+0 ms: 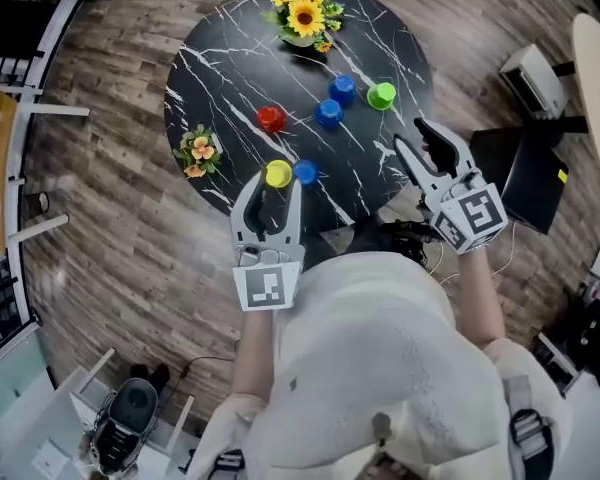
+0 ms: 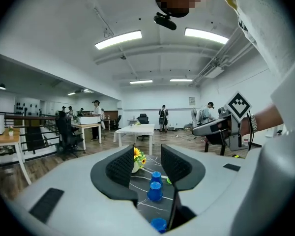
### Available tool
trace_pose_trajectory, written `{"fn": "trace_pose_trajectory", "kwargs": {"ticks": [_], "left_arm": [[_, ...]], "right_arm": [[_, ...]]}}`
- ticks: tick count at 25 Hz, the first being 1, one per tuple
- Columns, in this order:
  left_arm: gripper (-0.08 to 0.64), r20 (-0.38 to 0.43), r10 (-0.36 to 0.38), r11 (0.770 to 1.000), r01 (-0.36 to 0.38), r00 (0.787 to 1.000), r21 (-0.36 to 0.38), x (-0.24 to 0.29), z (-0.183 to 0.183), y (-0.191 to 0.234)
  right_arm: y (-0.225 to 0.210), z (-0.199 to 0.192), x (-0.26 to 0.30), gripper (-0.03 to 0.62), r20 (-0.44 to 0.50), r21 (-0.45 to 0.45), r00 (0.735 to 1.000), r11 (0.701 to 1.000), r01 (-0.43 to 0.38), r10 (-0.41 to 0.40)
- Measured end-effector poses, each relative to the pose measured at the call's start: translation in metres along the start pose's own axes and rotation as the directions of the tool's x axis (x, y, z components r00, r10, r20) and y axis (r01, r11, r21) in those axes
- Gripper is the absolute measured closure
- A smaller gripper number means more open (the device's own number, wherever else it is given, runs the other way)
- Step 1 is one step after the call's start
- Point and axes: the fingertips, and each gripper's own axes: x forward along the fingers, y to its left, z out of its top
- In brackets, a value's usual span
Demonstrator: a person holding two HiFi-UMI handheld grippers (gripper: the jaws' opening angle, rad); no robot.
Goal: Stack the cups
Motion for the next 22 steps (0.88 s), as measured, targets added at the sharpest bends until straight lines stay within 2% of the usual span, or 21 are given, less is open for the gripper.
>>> {"fn": "trace_pose_trajectory", "kwargs": {"ticks": [3, 6, 8, 10, 12, 15, 16, 22], "left_arm": [[0.387, -0.002, -0.087, 0.996, 0.087, 0.996, 0.001, -0.002, 0.001, 0.019], [0.387, 0.000, -0.186, 0.982, 0.186, 0.982, 0.028, -0.006, -0.004, 0.031], [0.387, -0.022, -0.270, 0.958, 0.271, 0.963, 0.100, -0.010, -0.015, 0.033], [0.387, -0.049, -0.349, 0.918, 0.352, 0.936, 0.184, -0.014, -0.025, 0.034], [0.387, -0.052, -0.397, 0.898, 0.399, 0.916, 0.184, -0.018, -0.032, 0.036], [0.387, -0.048, -0.398, 0.915, 0.400, 0.916, 0.040, -0.021, -0.040, 0.042], [0.387, -0.050, -0.396, 0.918, 0.397, 0.917, 0.016, -0.021, -0.041, 0.044], [0.387, -0.046, -0.363, 0.932, 0.363, 0.931, -0.005, -0.017, -0.046, 0.044]], "right_arm": [[0.016, -0.003, 0.009, 0.400, -0.007, 0.016, 0.997, 0.997, 0.077, -0.076], [0.031, -0.005, 0.017, 0.400, -0.007, 0.012, 0.989, 0.989, 0.150, -0.150], [0.039, -0.012, 0.020, 0.400, -0.008, 0.000, 0.980, 0.980, 0.199, -0.199], [0.045, -0.022, 0.021, 0.400, -0.017, -0.004, 0.968, 0.968, 0.251, -0.251], [0.050, -0.032, 0.019, 0.400, -0.030, 0.002, 0.955, 0.956, 0.294, -0.294], [0.057, -0.044, 0.015, 0.400, -0.044, 0.015, 0.942, 0.942, 0.334, -0.333], [0.058, -0.049, 0.014, 0.399, -0.052, 0.023, 0.939, 0.940, 0.341, -0.340], [0.037, -0.092, 0.016, 0.390, -0.132, 0.060, 0.930, 0.933, 0.354, -0.344]]}}
